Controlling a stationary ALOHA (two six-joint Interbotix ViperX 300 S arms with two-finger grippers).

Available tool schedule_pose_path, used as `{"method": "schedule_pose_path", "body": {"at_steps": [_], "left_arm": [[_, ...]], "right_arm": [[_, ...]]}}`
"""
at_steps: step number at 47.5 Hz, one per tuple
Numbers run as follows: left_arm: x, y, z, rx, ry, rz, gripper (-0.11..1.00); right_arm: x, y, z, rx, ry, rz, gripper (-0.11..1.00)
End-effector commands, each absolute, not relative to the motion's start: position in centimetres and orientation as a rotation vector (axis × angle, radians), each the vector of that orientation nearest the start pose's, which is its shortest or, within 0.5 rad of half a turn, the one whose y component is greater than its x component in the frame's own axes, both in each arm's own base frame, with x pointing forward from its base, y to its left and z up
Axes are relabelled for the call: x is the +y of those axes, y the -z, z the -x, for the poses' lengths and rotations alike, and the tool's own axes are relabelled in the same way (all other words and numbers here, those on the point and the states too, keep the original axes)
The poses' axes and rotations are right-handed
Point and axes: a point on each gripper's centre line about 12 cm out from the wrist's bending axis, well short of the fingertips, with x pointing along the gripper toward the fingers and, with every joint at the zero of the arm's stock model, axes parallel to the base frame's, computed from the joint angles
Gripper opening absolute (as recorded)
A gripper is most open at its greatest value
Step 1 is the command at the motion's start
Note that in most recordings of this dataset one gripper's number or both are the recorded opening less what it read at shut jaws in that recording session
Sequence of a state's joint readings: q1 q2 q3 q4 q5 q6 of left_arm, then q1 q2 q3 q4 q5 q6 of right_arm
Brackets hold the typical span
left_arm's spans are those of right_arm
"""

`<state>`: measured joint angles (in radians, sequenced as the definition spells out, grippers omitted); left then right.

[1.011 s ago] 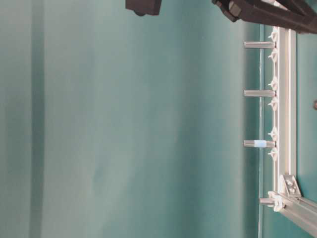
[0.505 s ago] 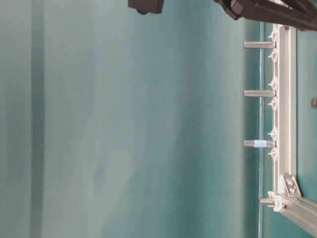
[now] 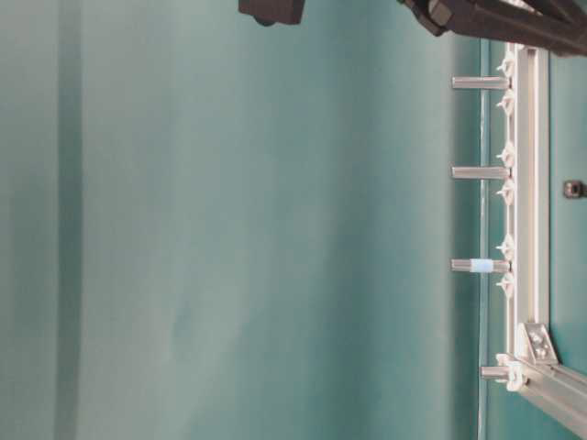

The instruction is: Insert the wire through the string loop located in the center.

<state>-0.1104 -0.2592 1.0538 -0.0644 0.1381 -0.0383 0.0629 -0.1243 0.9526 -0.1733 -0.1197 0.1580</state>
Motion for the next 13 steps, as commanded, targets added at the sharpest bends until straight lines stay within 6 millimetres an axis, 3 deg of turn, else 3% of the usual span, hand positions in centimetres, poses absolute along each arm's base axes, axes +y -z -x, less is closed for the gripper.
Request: {"method": "schedule_pose_path", "body": {"at_steps": [1, 13], "left_arm": [[-3.0, -13.5, -26.4, 0.892, 0.066, 0.049, 0.81], [-2.9, -15.4, -26.1, 0.818, 0.071, 0.047, 0.81]], "right_arm": [[2.2, -14.5, -31.7, 0.669, -0.084, 0.025, 0.63], [2.2, -16.4, -31.7, 0.613, -0.083, 0.025, 0.63]]}}
